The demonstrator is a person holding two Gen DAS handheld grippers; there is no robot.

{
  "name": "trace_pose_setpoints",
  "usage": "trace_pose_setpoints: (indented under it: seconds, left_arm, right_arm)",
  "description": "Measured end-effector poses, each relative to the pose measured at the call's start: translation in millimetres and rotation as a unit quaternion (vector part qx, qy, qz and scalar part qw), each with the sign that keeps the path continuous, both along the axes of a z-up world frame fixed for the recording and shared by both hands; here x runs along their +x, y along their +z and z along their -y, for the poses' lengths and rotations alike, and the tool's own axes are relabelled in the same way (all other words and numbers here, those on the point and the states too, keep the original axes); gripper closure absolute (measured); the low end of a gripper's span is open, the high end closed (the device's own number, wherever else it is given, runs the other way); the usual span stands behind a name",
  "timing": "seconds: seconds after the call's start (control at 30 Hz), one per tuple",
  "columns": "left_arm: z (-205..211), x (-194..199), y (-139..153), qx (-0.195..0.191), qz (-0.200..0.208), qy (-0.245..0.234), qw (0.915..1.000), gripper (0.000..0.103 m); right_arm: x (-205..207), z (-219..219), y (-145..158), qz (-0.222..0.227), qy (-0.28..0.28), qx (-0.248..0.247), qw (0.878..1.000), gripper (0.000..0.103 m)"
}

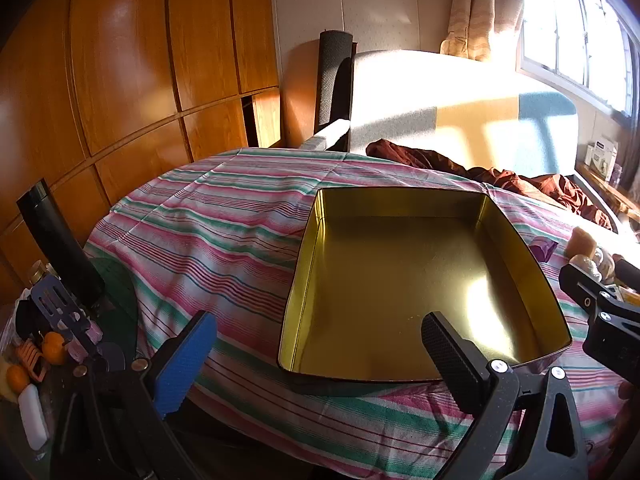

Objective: Organize objects
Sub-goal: 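Move the left gripper from the gold tray toward the purple packet while the right gripper approaches the snacks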

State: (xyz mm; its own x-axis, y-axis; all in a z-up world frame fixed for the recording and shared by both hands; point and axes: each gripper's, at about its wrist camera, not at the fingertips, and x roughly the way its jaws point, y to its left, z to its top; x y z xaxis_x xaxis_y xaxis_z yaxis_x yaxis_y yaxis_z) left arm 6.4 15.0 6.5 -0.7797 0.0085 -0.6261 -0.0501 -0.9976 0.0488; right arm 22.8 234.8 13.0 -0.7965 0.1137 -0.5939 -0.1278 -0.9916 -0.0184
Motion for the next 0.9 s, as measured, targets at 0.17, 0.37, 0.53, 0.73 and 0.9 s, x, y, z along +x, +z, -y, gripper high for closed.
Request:
trace_pose_setpoints:
  seconds: [0.17, 0.37, 0.53, 0.73, 0.9]
  left_arm:
    - [-4.9, 1.1, 0.0, -0.006, -0.001, -0.007, 1.0, 0.0]
    - [-10.5, 0.3, -4.3, 0.006, 0.01, -0.045, 0.9989, 0.0]
    - [-17.7, -3.1, -11.5, 0.05, 0.043, -0.093, 0.9935, 0.0]
    - [-36.0, -5.6, -15.6, 0.033, 0.052, -0.11, 0.992, 0.0]
    - [-46.3, -12.9, -12.2, 0.061, 0.066, -0.147, 0.985, 0.0]
  right_arm:
    - [1.1, -18.0, 4.3, 0.0, -0.013, 0.0, 1.0, 0.0]
    - [0.0, -56.0, 11.7, 0.003, -0.045, -0.004, 0.999, 0.0]
    - [2.4, -98.8, 18.6, 0.003, -0.084, -0.008, 0.996, 0.0]
    - [6.4, -162.5, 26.4, 0.007, -0.135, -0.011, 0.991, 0.0]
    - [15.3, -224.7, 24.1, 0.01, -0.198, -0.011, 0.98, 0.0]
